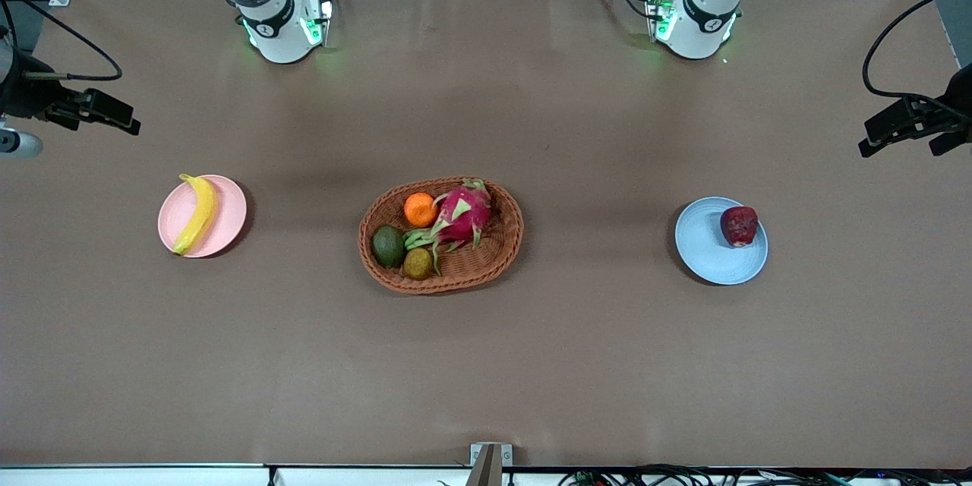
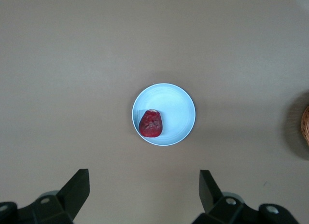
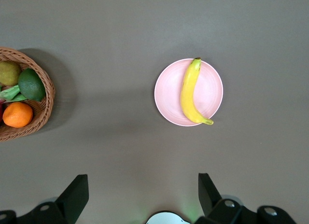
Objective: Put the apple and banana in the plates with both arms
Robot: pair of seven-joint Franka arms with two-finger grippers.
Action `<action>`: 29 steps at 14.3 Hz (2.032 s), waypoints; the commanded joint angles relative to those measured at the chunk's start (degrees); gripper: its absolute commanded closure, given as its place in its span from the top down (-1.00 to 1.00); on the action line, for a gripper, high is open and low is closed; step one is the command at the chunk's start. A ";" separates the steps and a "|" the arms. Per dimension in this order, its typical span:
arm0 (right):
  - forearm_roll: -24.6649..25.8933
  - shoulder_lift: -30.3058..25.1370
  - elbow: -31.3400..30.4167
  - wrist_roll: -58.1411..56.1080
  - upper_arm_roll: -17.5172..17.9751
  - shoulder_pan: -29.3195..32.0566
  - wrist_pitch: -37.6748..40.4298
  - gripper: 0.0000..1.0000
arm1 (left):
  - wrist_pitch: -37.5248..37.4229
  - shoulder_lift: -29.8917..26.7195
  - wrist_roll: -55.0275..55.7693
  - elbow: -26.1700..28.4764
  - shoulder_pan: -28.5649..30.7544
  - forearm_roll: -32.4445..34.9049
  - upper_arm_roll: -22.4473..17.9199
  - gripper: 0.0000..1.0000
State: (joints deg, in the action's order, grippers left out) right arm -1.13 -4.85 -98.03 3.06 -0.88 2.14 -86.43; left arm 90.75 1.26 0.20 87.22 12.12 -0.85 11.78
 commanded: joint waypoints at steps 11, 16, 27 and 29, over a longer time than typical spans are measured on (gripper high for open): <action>-0.19 -0.34 4.33 0.19 0.36 0.67 2.04 1.00 | -1.27 0.50 0.06 -1.52 0.09 -0.82 0.08 1.00; -0.19 1.16 7.06 0.19 0.36 0.84 4.34 1.00 | -1.27 0.50 0.23 -1.52 0.01 -0.82 0.08 1.00; -1.15 0.20 6.71 -0.07 0.80 1.90 6.45 1.00 | -1.27 0.50 0.24 -1.52 0.09 -0.82 0.08 1.00; -1.33 0.20 6.62 -0.07 0.80 1.90 5.58 1.00 | -1.27 0.50 0.24 -1.52 0.01 -0.82 0.08 1.00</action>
State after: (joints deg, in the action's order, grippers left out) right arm -1.55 -4.17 -91.26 2.97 -0.54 3.51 -80.36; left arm 90.74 1.27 0.21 87.18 12.12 -0.85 11.78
